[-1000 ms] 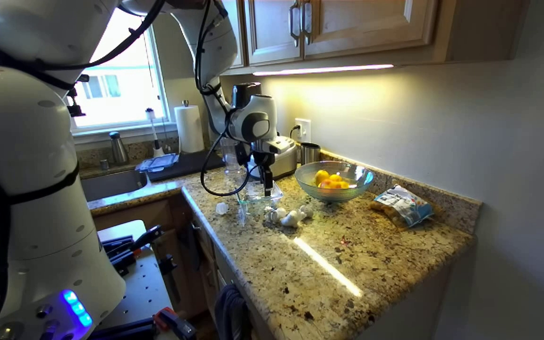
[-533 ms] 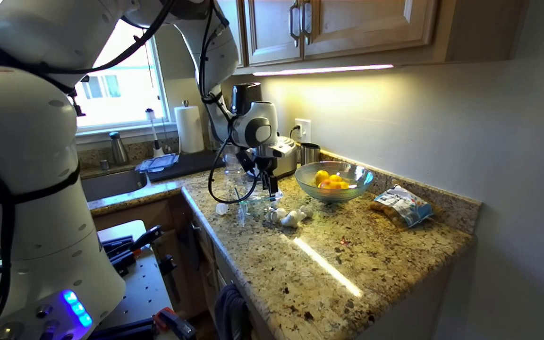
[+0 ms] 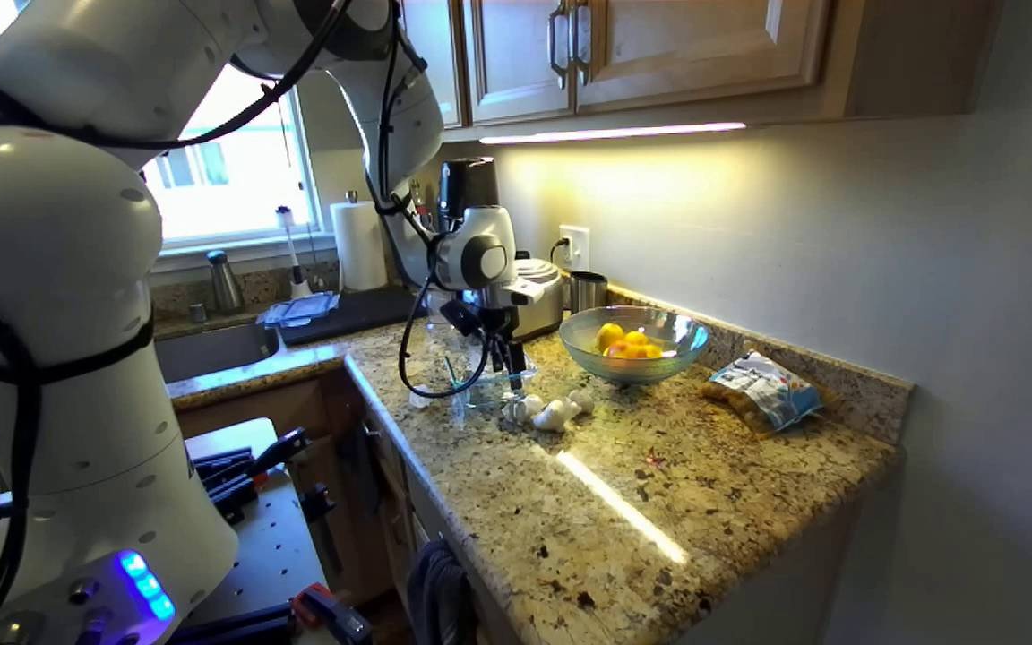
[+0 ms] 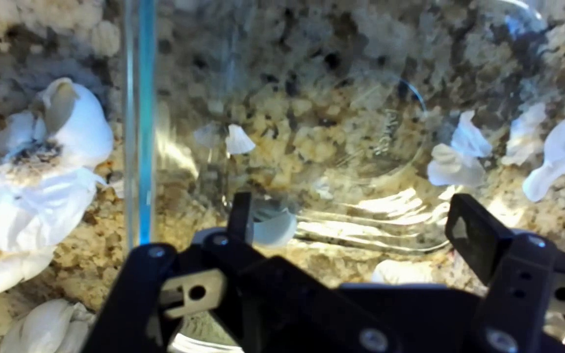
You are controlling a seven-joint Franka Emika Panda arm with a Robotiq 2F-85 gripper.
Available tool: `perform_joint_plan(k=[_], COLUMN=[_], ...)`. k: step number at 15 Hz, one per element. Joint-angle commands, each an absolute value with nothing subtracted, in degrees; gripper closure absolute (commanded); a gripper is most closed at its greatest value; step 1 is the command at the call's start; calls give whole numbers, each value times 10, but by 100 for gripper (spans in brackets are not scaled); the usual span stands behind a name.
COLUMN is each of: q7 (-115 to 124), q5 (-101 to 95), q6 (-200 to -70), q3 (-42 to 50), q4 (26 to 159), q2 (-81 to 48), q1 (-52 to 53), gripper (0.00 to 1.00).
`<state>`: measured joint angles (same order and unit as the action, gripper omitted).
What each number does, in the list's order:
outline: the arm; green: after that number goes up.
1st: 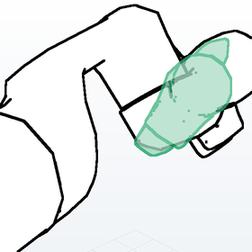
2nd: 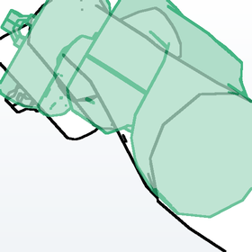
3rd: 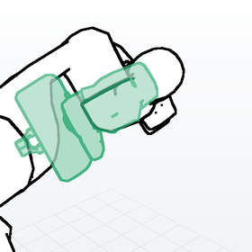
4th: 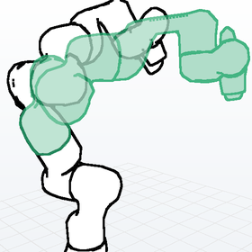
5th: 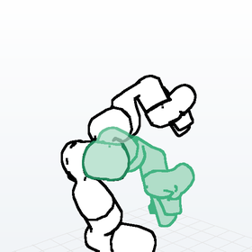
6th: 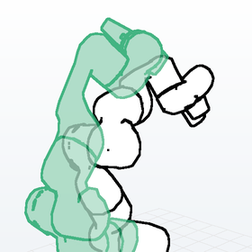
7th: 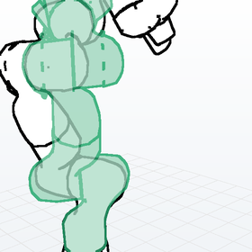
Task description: Take out all the cloves of garlic in the bowl and put them on the table
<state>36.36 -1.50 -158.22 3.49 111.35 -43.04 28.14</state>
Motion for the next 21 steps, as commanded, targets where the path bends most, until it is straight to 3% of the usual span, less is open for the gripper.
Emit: perform_joint_plan(k=[1,21], q7=[369,355], q5=[-37,-41], q6=[-1571,-1572], q3=[62,56], q4=[1106,1108], q2=[-437,-446], q1=[308,299], gripper=[1,9])
